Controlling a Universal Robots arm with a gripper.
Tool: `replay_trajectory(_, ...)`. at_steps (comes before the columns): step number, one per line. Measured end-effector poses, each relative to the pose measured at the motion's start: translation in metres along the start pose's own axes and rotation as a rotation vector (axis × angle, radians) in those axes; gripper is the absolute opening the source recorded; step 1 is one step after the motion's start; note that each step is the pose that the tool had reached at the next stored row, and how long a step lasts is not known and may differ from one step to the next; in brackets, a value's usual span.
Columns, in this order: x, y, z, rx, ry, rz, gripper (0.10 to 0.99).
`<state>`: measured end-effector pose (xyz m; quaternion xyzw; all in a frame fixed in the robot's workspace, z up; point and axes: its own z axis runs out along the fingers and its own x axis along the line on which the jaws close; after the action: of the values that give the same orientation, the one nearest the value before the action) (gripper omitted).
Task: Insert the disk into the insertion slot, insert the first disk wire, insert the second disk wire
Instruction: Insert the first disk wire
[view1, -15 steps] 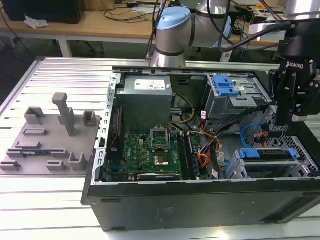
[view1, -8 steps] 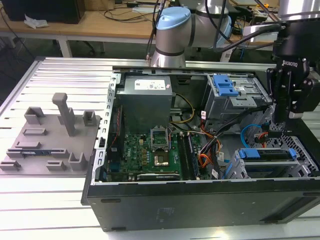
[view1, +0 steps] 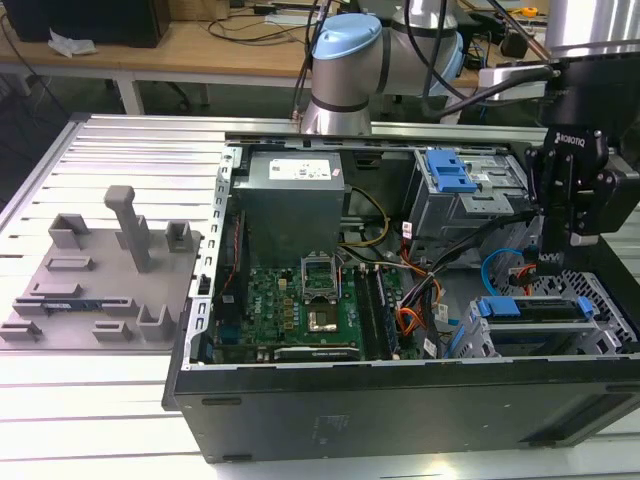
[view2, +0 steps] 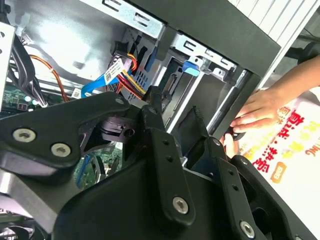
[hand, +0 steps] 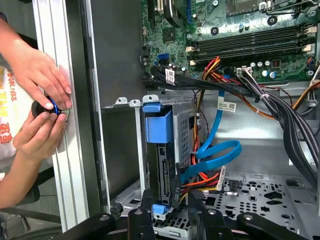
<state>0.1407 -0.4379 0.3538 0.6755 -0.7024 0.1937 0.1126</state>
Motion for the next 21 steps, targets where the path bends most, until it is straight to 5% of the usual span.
replay_trajectory(13,-0.0031,0.0024,0.0067,-0.021,0.0013,-0.002,0.408)
replay_trajectory(18,-0.0037,0.0026,0.0080,-0.021,0.0012,-0.002,0.255)
replay_trajectory(21,-0.0041,0.0027,0.0084,-0.021,0.0012,-0.002,0.255)
